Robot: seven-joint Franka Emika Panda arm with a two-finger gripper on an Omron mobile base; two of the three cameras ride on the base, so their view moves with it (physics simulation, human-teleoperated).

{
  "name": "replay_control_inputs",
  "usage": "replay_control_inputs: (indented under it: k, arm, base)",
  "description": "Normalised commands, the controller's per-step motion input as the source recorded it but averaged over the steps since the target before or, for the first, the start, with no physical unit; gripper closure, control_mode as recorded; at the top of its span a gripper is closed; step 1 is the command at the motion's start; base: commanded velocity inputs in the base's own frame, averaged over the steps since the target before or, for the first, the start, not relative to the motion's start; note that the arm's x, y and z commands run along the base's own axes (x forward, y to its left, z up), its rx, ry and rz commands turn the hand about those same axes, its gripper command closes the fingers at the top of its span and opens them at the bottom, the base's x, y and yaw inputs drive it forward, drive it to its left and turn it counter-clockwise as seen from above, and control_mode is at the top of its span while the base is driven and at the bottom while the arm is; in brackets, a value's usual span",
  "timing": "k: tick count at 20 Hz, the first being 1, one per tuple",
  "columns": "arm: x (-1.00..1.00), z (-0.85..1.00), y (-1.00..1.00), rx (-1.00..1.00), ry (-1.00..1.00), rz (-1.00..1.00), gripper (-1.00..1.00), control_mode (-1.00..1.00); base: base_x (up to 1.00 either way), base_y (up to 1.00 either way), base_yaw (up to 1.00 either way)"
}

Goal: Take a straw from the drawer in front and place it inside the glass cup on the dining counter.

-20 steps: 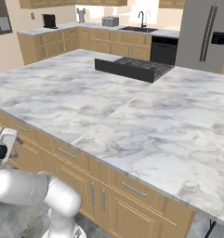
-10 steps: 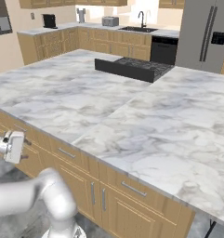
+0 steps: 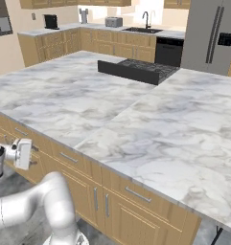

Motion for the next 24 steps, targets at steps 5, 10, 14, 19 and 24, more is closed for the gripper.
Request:
replay_control_inputs:
  k: [5, 10, 14, 19, 24]
  arm:
    - [0.17, -0.43, -0.05, -0.01, 0.00, 0.08, -1.00, -1.00]
    - [0.25, -0.32, -0.13, 0.00, 0.00, 0.19, -1.00, -1.00]
    - [0.35, -0.29, -0.15, 0.00, 0.00, 0.16, -1.00, -1.00]
    - [0.38, -0.26, -0.16, 0.00, 0.00, 0.14, -1.00, -1.00]
    - [0.39, -0.32, -0.05, 0.00, 0.00, 0.08, -1.00, -1.00]
  base:
    - [0.00, 0.00, 0.00]
    - [0.00, 0.00, 0.00]
    - [0.00, 0.00, 0.00]
    - [0.00, 0.00, 0.00]
    - [0.00, 0.00, 0.00]
